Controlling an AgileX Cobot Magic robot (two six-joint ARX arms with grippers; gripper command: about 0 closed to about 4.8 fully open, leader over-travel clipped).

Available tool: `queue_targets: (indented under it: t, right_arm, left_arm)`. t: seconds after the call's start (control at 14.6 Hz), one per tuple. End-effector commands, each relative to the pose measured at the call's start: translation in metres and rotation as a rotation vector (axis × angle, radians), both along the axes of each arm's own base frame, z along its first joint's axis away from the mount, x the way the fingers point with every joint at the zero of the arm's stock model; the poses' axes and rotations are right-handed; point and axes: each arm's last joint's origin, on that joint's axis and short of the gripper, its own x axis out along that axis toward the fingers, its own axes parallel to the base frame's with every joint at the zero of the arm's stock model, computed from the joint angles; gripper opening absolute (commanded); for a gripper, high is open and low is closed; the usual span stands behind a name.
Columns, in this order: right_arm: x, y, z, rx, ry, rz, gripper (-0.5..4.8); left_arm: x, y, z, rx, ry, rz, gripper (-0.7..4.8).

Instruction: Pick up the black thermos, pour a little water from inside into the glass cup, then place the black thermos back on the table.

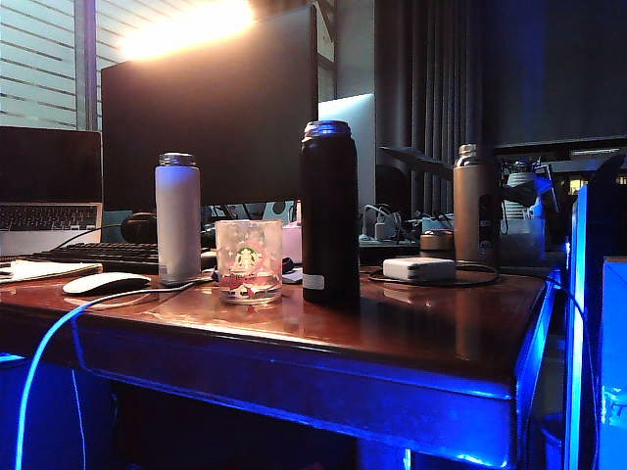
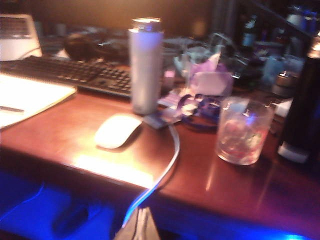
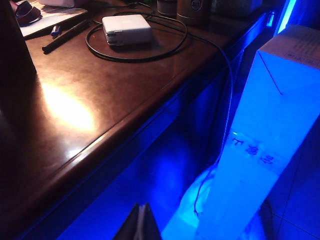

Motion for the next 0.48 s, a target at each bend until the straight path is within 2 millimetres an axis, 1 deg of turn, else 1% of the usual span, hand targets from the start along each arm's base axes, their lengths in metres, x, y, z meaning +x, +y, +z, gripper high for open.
queue_targets:
  t: [0.07,0.27,0.48]
  right_arm:
    - [-0.0002,-0.0002,-0.0007,0.005,-0.003,-0.003,-0.05]
    - [-0.0005,-0.0003,0.0001,0.010,-0.011,-0.001,-0.05]
    - [-0.0006,-0.0004,0.0004,0.012,-0.014,-0.002,-0.05]
  left_arm:
    - [-0.0003,0.0013,-0.0069,-0.024,0.072,-0.003,-0.06]
    - [-0.0007,0.0010,-0.0111,-0.029,0.116,-0.012,-0.05]
    - [-0.0009,0.0007,-0.0118,-0.028,0.123,-0.023,-0.05]
